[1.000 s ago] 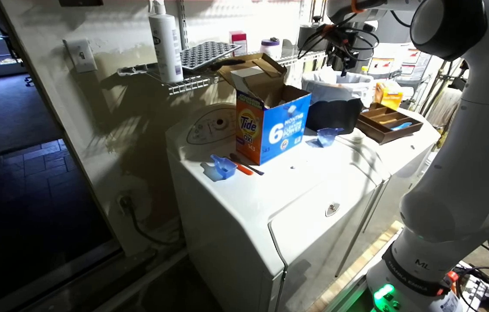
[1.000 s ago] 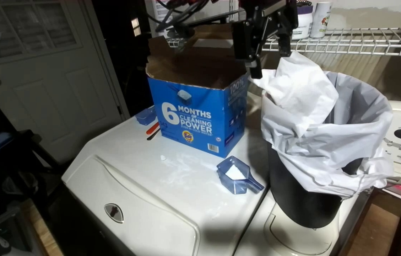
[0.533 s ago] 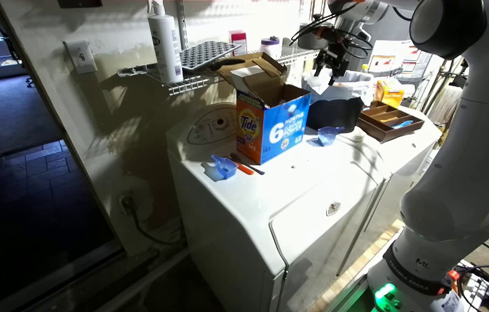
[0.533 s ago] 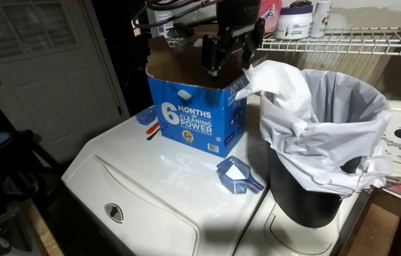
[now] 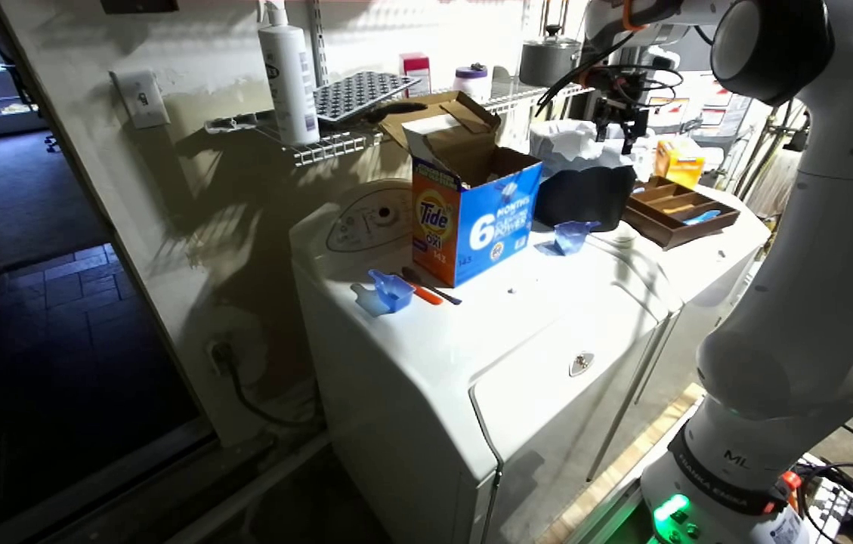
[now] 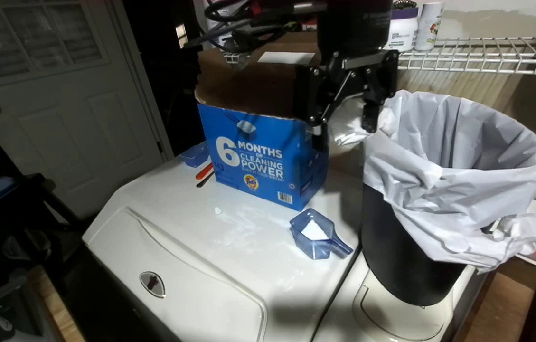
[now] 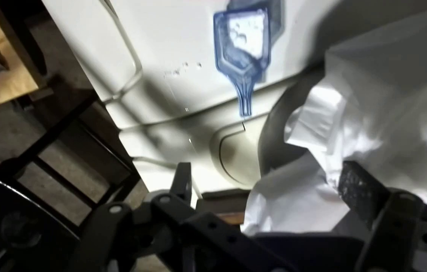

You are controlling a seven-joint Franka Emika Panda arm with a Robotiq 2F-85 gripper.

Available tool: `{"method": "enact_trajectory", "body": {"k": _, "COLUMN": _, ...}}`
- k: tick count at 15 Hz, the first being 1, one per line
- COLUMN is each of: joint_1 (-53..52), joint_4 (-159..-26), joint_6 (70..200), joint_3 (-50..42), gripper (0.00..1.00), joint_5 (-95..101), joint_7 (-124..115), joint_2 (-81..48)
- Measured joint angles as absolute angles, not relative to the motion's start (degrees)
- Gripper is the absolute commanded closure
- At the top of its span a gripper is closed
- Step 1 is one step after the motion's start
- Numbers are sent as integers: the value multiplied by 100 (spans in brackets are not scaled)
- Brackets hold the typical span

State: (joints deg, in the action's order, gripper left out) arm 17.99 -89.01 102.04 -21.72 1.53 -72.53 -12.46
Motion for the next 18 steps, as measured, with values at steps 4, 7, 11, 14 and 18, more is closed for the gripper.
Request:
{"method": "enact_trajectory", "body": {"k": 4, "joint_1": 1795, "joint_4": -8829, "joint_6": 11146, "joint_3": -2218, "gripper": 0, "joint_5": 891, "joint_7": -7357, "joint_2": -1236}}
{"method": "enact_trajectory", "body": {"k": 7, "joint_1": 1774, "joint_4": -8825, "joint_6": 11576, "joint_3": -2216, "gripper": 0, "joint_5": 1043, "joint_7": -7384, "joint_2": -1243}}
{"method": "enact_trajectory", "body": {"k": 11, "joint_1": 1761, "joint_4": -8834, "joint_6": 11955, "joint_3": -2197, "gripper": 0, "joint_5": 1046, "joint_7": -7388, "joint_2": -1269}}
{"method": "enact_trajectory", "body": {"k": 14, "joint_1": 1682, "joint_4": -8833, "joint_6": 12017, "joint_3": -2081, "gripper": 0, "joint_5": 1037, "joint_7": -7166, "joint_2": -1103}}
{"method": "enact_trajectory", "body": {"k": 18, "joint_1": 1481, "joint_4": -8833, "joint_6": 11159, "joint_3": -1760, "gripper": 0, "joint_5": 993, "joint_7": -6310, "joint_2": -514}}
